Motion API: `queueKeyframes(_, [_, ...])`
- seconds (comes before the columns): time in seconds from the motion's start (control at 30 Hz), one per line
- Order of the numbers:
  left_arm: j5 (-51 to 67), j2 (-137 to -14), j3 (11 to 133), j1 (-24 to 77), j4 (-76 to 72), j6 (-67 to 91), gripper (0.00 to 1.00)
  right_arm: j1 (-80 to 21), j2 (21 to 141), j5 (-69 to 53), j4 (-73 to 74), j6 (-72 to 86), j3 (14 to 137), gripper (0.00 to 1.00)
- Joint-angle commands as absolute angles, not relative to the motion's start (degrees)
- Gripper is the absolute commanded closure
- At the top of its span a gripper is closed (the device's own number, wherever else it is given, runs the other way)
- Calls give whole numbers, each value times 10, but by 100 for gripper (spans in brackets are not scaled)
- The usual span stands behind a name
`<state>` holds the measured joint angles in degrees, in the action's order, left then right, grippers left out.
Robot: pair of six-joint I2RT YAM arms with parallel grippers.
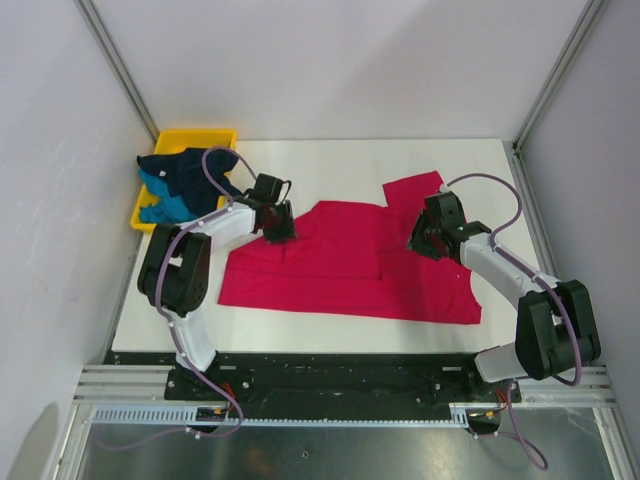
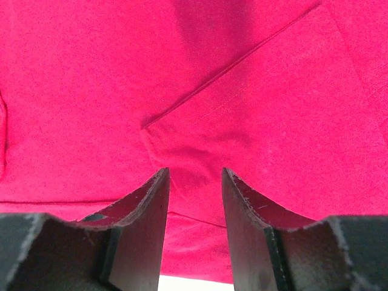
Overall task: Fold and stack the t-shirts
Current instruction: Grap the side of the flattened tshirt furthest away from the robot with both arms
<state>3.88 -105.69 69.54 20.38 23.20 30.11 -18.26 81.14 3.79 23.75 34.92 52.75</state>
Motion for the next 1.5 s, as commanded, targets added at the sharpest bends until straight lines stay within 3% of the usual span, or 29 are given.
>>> queueKeyframes(0.0, [97, -1034, 695, 211, 223, 310, 59, -182, 793, 51, 243, 348, 548, 56])
queueKeyframes(0.37, [136, -968, 642, 237, 223, 301, 59, -184, 792, 57, 246, 349, 548, 56])
queueKeyframes(0.6, [70, -938, 622, 243, 223, 299, 61, -184, 796, 54, 242, 350, 548, 56])
queueKeyframes(1.47, [-69, -1021, 673, 337, 232, 260, 61, -184, 798, 61, 247, 348, 548, 56])
